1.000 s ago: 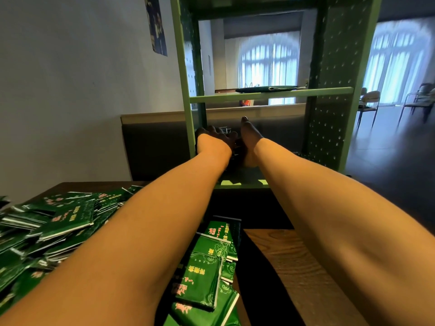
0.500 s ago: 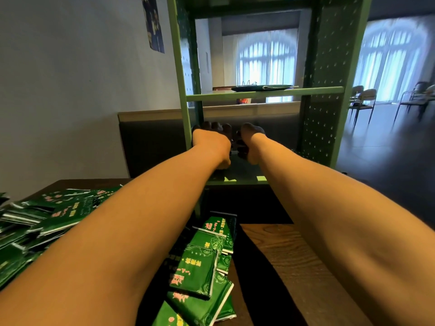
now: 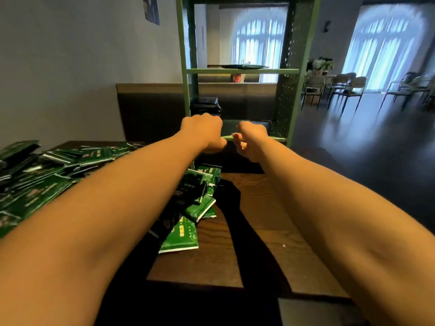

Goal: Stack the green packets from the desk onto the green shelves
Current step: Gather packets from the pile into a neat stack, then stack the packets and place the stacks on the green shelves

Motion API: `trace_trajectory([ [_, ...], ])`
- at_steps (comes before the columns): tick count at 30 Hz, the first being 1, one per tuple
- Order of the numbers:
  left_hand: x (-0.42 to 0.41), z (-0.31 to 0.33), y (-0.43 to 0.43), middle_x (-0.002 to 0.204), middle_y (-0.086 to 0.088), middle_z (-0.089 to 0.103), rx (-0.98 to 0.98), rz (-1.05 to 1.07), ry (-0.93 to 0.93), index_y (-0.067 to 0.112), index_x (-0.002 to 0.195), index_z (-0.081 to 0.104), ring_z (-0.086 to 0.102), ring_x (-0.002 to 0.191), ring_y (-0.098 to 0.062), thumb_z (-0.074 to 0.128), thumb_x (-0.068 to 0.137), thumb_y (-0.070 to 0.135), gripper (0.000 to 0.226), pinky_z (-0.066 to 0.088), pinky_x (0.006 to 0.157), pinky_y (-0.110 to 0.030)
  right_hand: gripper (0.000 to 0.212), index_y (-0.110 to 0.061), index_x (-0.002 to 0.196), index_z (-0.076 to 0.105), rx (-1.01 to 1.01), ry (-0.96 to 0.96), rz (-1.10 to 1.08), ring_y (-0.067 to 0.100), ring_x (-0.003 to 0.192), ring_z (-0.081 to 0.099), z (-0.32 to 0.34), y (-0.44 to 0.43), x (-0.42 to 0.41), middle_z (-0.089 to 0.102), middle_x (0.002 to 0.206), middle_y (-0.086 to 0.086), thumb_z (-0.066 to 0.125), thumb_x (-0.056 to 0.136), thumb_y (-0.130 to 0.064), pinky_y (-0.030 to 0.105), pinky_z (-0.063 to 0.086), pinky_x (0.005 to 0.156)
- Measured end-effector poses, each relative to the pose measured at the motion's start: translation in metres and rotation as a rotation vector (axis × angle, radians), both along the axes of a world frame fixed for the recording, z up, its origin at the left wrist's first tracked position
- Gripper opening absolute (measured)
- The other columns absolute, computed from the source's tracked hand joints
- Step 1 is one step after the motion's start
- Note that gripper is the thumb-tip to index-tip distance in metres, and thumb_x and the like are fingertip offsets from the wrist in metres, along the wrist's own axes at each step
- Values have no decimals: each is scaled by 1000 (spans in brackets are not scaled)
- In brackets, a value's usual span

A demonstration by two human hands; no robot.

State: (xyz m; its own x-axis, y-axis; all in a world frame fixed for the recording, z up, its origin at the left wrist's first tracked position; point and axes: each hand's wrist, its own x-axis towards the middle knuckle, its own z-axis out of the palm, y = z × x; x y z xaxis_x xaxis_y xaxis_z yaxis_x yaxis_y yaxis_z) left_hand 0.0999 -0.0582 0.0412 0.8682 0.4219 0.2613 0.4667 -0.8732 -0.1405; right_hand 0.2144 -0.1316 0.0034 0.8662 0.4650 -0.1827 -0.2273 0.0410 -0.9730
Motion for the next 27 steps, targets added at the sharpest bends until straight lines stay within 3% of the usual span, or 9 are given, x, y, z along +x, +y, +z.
trace_trajectory([
  [2,-24,-11,-10,105,-7,57,-45,11,20,19,112,61,58,99,-31,57,90,45,35,41,75,-39,8,-11,96,52,-59,-3,13,10,62,53,-18,-13,-23,61,84,7,47,102,-11,15,41,47],
  [8,-74,-57,-12,120,-11,62,-132,99,-26,17,117,62,59,110,-34,56,89,48,41,44,81,-42,24,-9,74,52,-246,-124,62,25,68,54,-69,-25,-72,57,76,12,51,98,-12,29,35,56],
  [10,-90,-73,-9,127,-12,57,-138,149,-60,16,123,58,53,118,-35,56,89,47,46,45,87,-45,26,-10,71,55,-293,-201,77,29,75,59,-84,-23,-83,58,76,13,54,96,-18,32,38,59],
  [12,-103,-88,-4,136,-14,48,-152,218,-82,15,132,51,45,127,-37,55,90,48,53,44,92,-49,27,-14,70,56,-307,-249,98,27,68,58,-97,-20,-90,60,76,13,56,96,-23,31,40,56],
  [15,-118,-107,5,142,-16,40,-206,332,-144,15,137,43,41,129,-39,55,93,46,56,43,94,-51,30,-18,73,65,-334,-330,161,24,69,57,-115,-19,-102,65,81,10,63,97,-35,36,46,65],
  [17,-124,-116,9,140,-17,40,-256,383,-181,14,137,40,45,125,-40,54,94,45,55,44,89,-49,27,-20,84,74,-339,-367,186,20,77,59,-128,-18,-106,67,85,4,68,96,-44,36,47,72],
  [22,-123,-130,16,119,-13,58,-354,363,-313,13,123,43,58,106,-37,50,97,47,44,39,75,-41,33,-24,103,74,-401,-502,187,18,108,64,-141,-13,-104,72,114,0,73,90,-54,31,49,85],
  [25,-116,-132,19,109,-7,60,-434,367,-477,16,117,51,56,97,-30,53,97,46,36,39,75,-38,32,-23,107,72,-404,-512,208,21,111,65,-142,-13,-99,71,119,2,78,88,-48,37,53,92],
  [27,-111,-130,22,100,-2,59,-480,361,-615,18,111,57,53,91,-25,57,96,40,26,39,75,-35,30,-22,100,71,-380,-517,216,20,102,66,-144,-13,-99,71,111,1,82,85,-46,38,53,88],
])
